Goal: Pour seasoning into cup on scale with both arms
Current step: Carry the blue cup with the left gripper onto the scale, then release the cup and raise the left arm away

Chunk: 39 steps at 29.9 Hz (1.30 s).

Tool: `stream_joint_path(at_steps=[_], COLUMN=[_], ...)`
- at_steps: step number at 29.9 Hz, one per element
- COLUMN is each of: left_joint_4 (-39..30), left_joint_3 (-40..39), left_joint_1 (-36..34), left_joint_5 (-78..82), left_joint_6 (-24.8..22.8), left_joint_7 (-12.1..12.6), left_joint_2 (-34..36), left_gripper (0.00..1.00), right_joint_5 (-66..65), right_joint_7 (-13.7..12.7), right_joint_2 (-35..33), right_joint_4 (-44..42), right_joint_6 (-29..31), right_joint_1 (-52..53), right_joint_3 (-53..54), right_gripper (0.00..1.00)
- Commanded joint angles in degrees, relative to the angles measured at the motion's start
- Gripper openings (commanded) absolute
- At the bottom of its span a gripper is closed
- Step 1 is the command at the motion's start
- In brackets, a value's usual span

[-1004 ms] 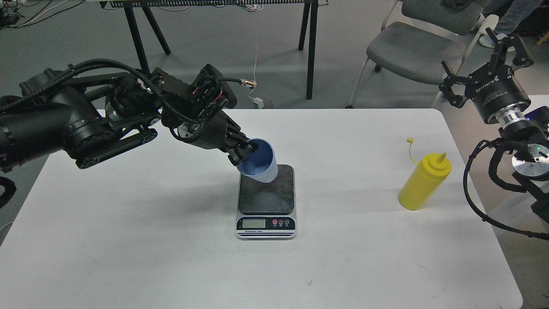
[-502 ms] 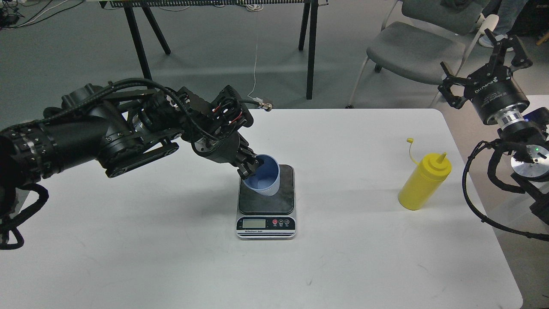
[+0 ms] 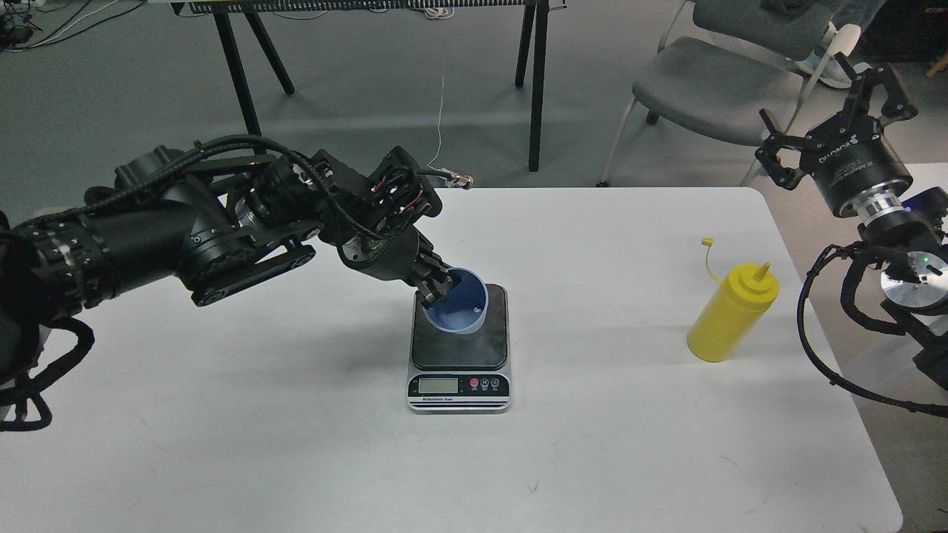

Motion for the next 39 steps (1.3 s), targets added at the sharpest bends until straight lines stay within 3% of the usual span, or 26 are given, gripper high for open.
stream_joint_path(at_steps=[1, 5, 31, 35, 39], left_joint_4=[0.0, 0.0, 0.96, 1.4, 8.06], left_joint_3=[0.08, -0.27, -1.05, -8.33, -19.23], left_joint_1=[-0.39, -0.3, -1.8, -2.76, -3.03], left_joint_5=[-2.39, -2.65, -8.63, -15.55, -34.94], left_joint_6=[0.0, 0.0, 0.0, 0.0, 0.0], left_joint_7=[-0.01, -0.01, -0.01, -0.01, -0.01], left_joint_2=[-0.17, -0.17, 2.46, 4.39, 7.65], left_gripper=[0.36, 0.41, 0.41, 0.44, 0.52], right_joint_5=[0.0, 0.0, 0.0, 0.09, 0.79], right_joint_7=[0.09, 0.09, 0.09, 0.09, -0.44], right_joint_2=[-0.03, 0.05, -0.12, -0.56, -3.98], right_joint_4=[0.0, 0.0, 0.18, 1.31, 3.16], right_joint_6=[0.0, 0.0, 0.0, 0.0, 0.0], right_joint_1=[-0.21, -0.3, -0.74, -1.44, -5.12], right_joint_3=[-0.01, -0.01, -0.01, 0.26, 3.85], right_gripper=[0.99, 0.99, 0.99, 0.99, 0.99])
